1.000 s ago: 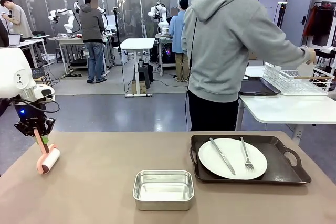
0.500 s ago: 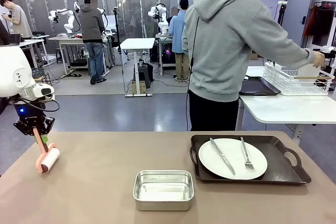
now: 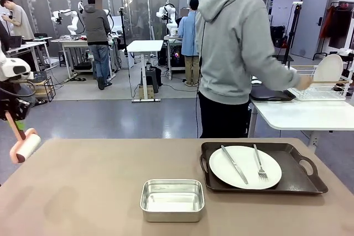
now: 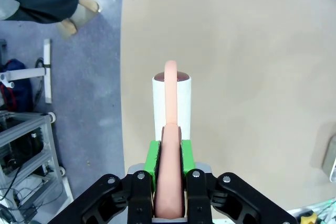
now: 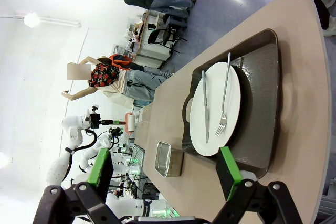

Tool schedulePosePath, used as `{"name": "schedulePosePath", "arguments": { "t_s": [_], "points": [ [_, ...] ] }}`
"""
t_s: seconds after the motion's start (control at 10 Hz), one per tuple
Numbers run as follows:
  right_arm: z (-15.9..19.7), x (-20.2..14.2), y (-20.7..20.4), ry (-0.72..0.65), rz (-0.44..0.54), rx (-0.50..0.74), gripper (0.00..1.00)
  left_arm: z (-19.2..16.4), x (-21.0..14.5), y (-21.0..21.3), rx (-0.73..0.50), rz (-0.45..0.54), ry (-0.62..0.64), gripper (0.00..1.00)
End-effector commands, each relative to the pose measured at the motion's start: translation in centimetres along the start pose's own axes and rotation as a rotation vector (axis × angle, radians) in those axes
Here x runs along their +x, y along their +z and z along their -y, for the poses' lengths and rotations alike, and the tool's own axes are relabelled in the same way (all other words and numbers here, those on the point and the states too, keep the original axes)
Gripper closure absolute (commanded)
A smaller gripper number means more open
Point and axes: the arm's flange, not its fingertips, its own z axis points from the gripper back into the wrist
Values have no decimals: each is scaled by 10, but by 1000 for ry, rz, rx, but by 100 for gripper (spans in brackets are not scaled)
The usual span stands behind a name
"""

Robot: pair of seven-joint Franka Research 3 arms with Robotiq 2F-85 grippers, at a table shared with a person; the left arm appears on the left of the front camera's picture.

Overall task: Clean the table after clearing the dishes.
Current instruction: When the left (or right) Handle tray is removed, use the left hand (or right hand) to clean the left (or right) side of the table with the Lint Roller, then place the Lint Roller back on top of the Airtight Container.

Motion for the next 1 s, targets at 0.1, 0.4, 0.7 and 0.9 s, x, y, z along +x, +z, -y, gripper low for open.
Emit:
{"name": "schedulePosePath", "arguments": {
  "t_s": [0.1, 0.4, 0.7, 0.9],
  "points": [
    [-3, -2, 1, 5, -10, 0, 0, -4, -34, 9, 17, 89, -8, 79],
    [-3, -2, 1, 5, -10, 0, 0, 0, -9, 7, 1, 22, 1, 79],
    [-3, -2, 1, 5, -10, 0, 0, 0, -9, 7, 1, 22, 1, 79],
    [-3, -2, 1, 5, -10, 0, 0, 0, -9, 7, 1, 22, 1, 79]
  ]
}}
